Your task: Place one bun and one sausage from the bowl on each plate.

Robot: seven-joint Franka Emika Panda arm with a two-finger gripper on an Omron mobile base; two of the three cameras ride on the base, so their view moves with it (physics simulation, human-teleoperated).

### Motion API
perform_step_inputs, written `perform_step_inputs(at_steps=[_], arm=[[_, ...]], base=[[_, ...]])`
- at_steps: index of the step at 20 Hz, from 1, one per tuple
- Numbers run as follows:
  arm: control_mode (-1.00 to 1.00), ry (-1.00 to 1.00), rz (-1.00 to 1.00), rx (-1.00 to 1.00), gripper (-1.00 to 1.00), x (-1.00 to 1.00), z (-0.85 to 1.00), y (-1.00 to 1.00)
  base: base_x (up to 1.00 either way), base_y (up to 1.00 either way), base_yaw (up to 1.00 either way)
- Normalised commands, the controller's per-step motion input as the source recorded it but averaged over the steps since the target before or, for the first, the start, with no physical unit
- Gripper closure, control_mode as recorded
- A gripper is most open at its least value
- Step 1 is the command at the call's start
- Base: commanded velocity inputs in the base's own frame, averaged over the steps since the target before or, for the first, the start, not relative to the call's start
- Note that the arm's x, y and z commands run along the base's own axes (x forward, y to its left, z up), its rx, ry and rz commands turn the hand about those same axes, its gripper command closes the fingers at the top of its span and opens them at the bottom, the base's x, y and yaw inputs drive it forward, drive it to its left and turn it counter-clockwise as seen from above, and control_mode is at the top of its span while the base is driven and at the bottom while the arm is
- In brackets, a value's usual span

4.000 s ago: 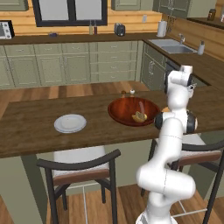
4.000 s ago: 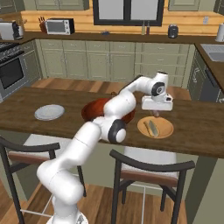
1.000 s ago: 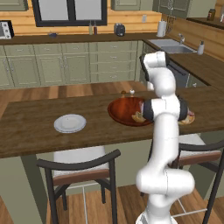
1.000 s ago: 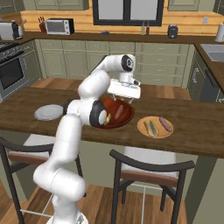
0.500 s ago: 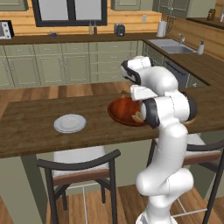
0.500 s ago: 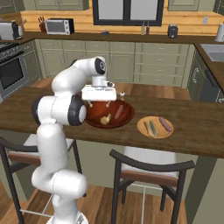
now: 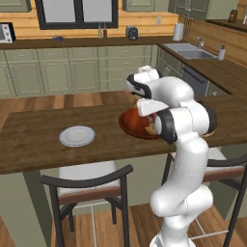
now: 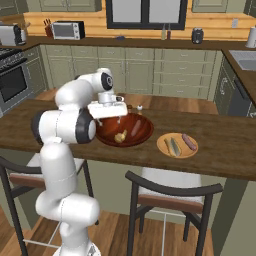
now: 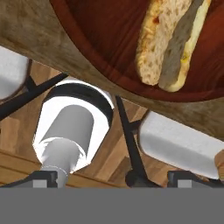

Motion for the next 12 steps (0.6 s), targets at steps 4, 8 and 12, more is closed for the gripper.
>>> perform_step_inputs(at_steps=[4,8,12], arm=[[-1.0,-0.38,0.03,0.02,-1.0,0.0,-0.64,0.0],[-1.0,-0.5,0.0,0.0,-1.0,0.04,-0.51,0.0],[-1.0,-0.32,-0.12,-0.01,-1.0,0.57,-0.08,-0.01]], base=[[0.0,0.0,0.0],[0.0,0.0,0.0],[0.0,0.0,0.0]])
